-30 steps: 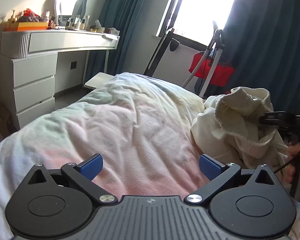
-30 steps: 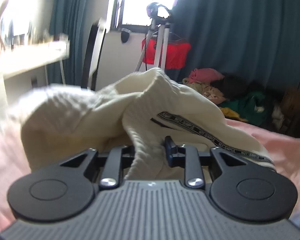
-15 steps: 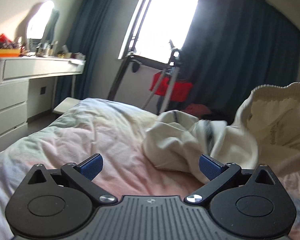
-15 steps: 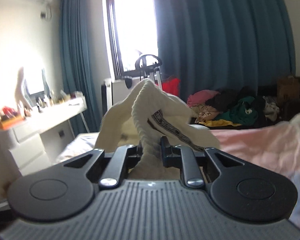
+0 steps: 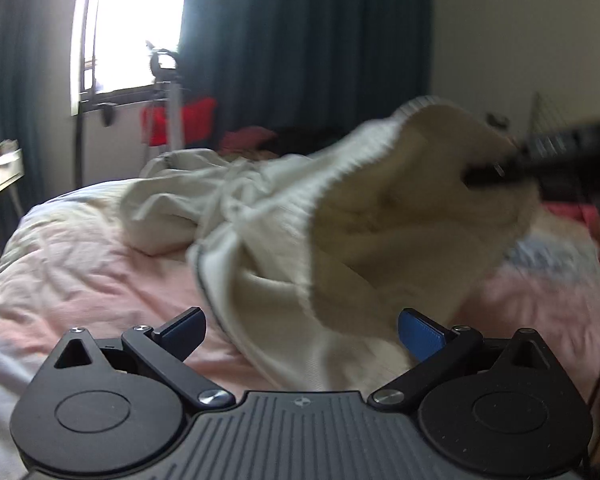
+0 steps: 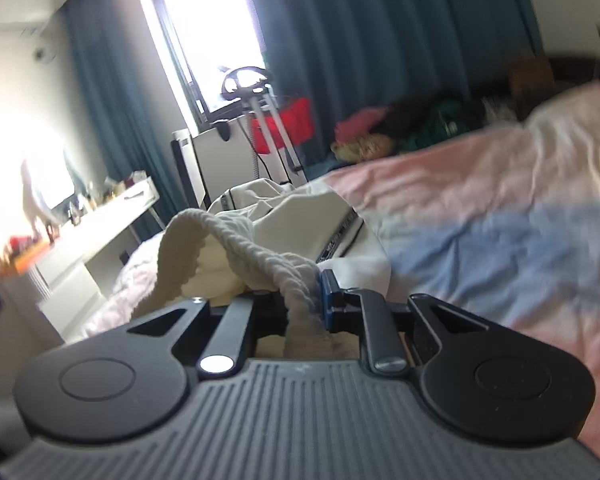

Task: Fold clothes
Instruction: 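Lift the sweatshirt with the right gripper and shake it out over the bed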

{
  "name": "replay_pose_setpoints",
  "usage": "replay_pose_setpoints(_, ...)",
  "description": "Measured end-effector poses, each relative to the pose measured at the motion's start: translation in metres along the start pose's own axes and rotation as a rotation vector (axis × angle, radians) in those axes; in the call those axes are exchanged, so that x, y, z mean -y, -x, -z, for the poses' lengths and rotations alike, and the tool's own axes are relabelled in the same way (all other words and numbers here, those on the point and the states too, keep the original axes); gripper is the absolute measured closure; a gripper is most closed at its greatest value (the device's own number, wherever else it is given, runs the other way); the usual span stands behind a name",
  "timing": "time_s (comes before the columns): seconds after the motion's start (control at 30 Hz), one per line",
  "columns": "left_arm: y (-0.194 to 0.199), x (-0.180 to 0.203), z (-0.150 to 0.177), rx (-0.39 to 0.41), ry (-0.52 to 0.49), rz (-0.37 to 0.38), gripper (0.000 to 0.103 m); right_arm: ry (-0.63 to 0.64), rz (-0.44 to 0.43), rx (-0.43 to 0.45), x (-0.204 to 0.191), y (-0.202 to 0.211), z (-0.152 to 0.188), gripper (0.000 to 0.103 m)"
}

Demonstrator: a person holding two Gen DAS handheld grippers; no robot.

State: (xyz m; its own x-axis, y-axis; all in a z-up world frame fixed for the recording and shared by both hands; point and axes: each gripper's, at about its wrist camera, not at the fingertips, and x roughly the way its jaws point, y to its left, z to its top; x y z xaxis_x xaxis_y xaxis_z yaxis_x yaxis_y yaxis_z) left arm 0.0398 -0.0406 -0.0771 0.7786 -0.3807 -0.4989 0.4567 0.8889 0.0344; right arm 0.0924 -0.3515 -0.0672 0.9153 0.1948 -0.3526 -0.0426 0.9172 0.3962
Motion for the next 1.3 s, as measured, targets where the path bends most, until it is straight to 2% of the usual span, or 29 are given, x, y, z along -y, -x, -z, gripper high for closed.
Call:
replay_pose_setpoints(0.13,-0.026,0.038,0.017,-0.031,-0.143,0.001,0.0,-0.011,0.0,0.02,0.006,0.004,0.0,0.087)
replay_pose_setpoints(0.23,-0.041,0.061,0.028,-0.026,-0.291,-0.086,0.0,-0.016,-0.008,0.03,0.006,0.006,-0.001,0.087)
replay_pose_setpoints(0.3,-0.046,0.068,0.033,-0.016,-0.334,-0.129,0.0,-0.003,0.001,0.043,0.007,0.007,-0.003,0.087)
replay_pose_setpoints(0.43,-0.04,0.061,0.033,0.026,-0.304,-0.147,0.0,-0.008,0.045,0.06,0.013,0.005,-0.005,0.087)
replay_pose_setpoints(0.57,-0.036,0.046,0.029,0.018,-0.244,-0.18,0.0,-0.065,0.089,0.047,0.029,-0.002,-0.004,0.087)
replay_pose_setpoints(0.67,-0.041,0.036,0.025,-0.01,-0.2,-0.16,0.0,-0.135,0.102,0.018,0.042,-0.007,-0.002,0.087)
replay_pose_setpoints(0.73,-0.049,0.035,0.023,-0.032,-0.212,-0.138,0.0,-0.184,0.099,0.006,0.05,-0.008,0.0,0.087)
replay_pose_setpoints(0.83,-0.054,0.046,0.031,-0.02,-0.286,-0.132,0.0,-0.2,0.097,0.001,0.051,-0.009,0.002,0.087)
replay_pose_setpoints(1.03,-0.073,0.034,0.037,-0.072,-0.293,-0.274,0.0,-0.137,0.108,0.02,0.042,-0.008,0.001,0.087)
replay_pose_setpoints(1.13,-0.067,0.027,0.037,-0.109,-0.265,-0.346,0.0,-0.146,0.113,0.01,0.046,-0.01,0.001,0.087)
replay_pose_setpoints(1.3,-0.051,0.001,0.024,-0.08,-0.198,-0.501,0.0,-0.14,0.119,-0.054,0.054,-0.014,0.002,0.087)
